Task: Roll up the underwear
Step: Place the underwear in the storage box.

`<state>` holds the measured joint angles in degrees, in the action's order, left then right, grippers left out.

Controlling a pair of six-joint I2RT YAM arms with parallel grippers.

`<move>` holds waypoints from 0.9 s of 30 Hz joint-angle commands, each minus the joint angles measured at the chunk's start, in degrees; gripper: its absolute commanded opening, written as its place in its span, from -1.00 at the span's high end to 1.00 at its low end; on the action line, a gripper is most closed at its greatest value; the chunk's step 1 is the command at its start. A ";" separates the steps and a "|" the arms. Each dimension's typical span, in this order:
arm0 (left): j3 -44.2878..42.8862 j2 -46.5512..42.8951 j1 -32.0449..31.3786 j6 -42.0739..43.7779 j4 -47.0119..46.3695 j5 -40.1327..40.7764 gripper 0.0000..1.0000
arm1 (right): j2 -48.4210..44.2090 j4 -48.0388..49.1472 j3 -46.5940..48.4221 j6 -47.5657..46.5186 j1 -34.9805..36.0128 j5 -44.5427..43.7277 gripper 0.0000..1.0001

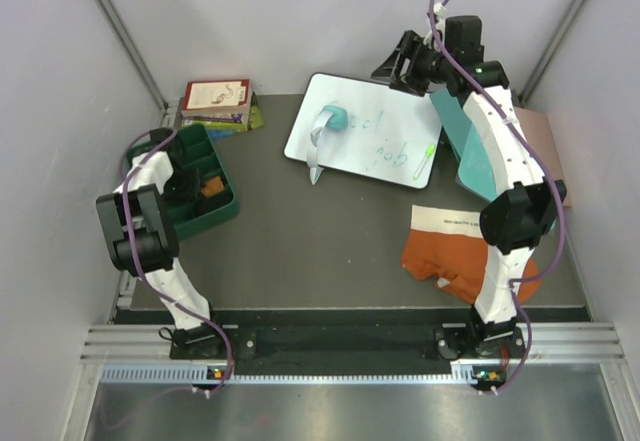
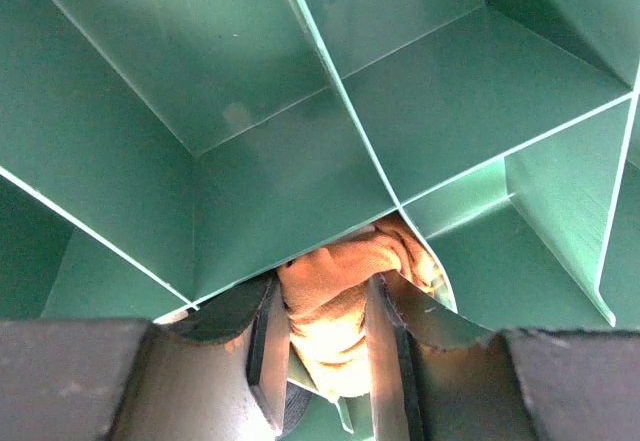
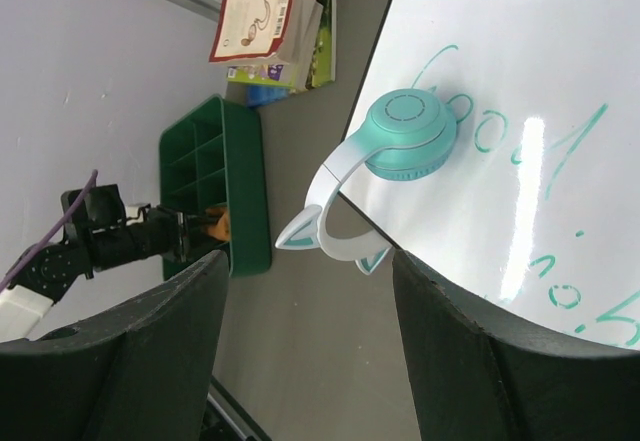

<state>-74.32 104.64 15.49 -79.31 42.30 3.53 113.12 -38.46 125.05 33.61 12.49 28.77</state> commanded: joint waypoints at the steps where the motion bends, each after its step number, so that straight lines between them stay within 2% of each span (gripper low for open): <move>1: 0.51 6.10 1.83 2.49 8.58 9.83 0.76 | -3.17 3.30 1.07 -0.29 -0.71 0.23 -0.33; 3: -0.20 5.93 1.74 2.32 8.41 8.87 0.54 | -3.17 3.39 0.89 -0.29 -0.71 0.40 -0.33; 8: -1.61 4.79 1.74 2.23 8.50 8.60 0.37 | -3.78 3.91 -0.07 -0.38 -0.71 0.93 -0.32; 10: -1.53 4.00 1.74 2.23 8.58 8.86 0.11 | -4.05 4.27 -0.77 -0.47 -0.71 1.11 -0.33; 12: -1.44 2.94 1.74 2.32 8.32 9.04 -0.02 | -4.31 4.35 -1.22 -0.56 -0.71 1.37 -0.33; 19: -2.49 0.22 1.74 2.14 8.85 9.39 -0.11 | -4.84 5.32 -2.62 -0.56 -0.71 2.16 -0.33; 22: -2.67 -0.84 1.74 2.40 9.20 8.95 -0.26 | -5.28 5.76 -3.32 -0.56 -0.71 2.60 -0.33; 27: -2.05 -2.42 1.74 2.05 9.11 8.86 -0.29 | -5.89 6.29 -4.29 -0.65 -0.71 2.95 -0.33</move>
<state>-77.73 103.72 15.66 -78.26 46.48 6.07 111.35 -34.89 121.08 33.54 12.47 30.55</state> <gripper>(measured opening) 0.622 0.663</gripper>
